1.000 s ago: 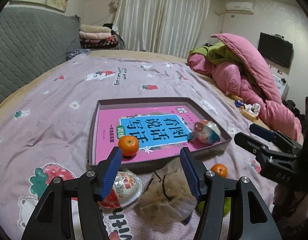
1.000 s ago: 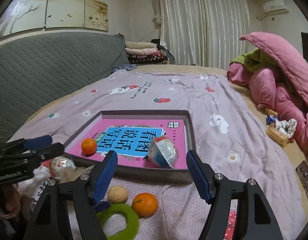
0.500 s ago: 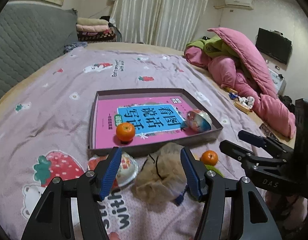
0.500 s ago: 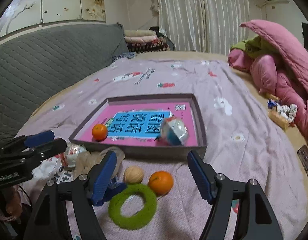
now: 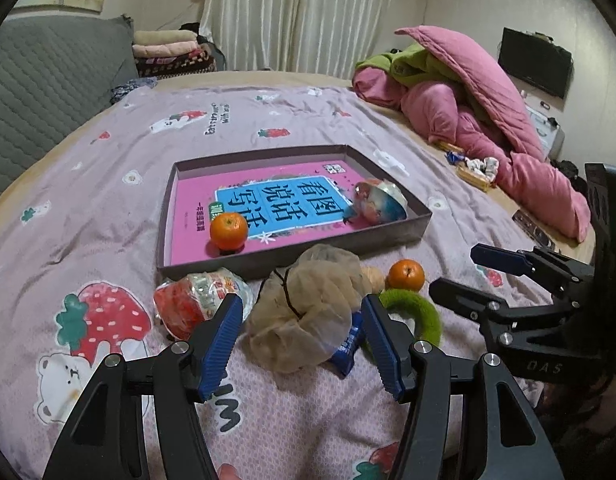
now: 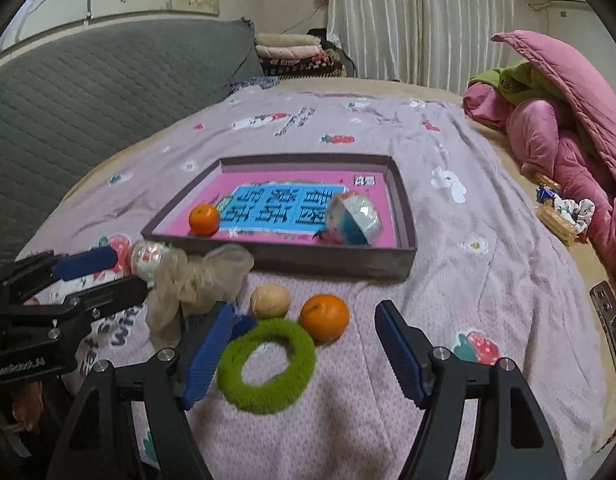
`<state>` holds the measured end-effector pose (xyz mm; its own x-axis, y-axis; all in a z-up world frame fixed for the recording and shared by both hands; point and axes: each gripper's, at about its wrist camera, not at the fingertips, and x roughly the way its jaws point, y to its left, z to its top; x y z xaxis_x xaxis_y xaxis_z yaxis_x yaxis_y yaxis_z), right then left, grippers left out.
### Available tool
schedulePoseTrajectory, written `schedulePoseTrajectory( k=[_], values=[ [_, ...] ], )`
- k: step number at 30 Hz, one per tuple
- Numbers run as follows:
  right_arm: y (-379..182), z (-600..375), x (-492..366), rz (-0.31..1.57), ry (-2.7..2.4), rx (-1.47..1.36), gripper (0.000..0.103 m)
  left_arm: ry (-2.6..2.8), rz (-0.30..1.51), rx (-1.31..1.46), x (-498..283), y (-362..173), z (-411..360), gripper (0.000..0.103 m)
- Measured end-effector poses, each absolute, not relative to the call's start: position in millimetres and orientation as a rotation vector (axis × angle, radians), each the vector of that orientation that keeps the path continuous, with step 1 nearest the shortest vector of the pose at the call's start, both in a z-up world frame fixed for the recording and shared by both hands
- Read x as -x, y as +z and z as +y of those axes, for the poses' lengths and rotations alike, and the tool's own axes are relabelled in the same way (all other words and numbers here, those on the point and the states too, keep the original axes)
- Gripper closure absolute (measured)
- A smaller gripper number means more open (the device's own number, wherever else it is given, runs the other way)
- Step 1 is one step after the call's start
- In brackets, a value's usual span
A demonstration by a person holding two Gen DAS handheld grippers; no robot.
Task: Organize objects
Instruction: 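Grasp the beige mesh fabric with the left tool while the right tool grasps the green ring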
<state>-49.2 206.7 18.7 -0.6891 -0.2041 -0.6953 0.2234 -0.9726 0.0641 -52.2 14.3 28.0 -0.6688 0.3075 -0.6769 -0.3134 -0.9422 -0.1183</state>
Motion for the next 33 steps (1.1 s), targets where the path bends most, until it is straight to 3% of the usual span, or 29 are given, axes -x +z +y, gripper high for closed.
schedulePoseTrajectory(
  k=[19,25,33],
  values=[
    [-17,210,58,0.018,-2.608,-1.331,0.031,2.561,0.100,1.114,62,11,35,0.040],
    [-25,202,60,0.083,-2.598,-1.360,0.039,2.564,0.105,1.139,67,5,39,0.040],
    [-36,201,64,0.078,-2.565,-1.397,0.059,2.572,0.132,1.152,71,-2,46,0.044]
  ],
)
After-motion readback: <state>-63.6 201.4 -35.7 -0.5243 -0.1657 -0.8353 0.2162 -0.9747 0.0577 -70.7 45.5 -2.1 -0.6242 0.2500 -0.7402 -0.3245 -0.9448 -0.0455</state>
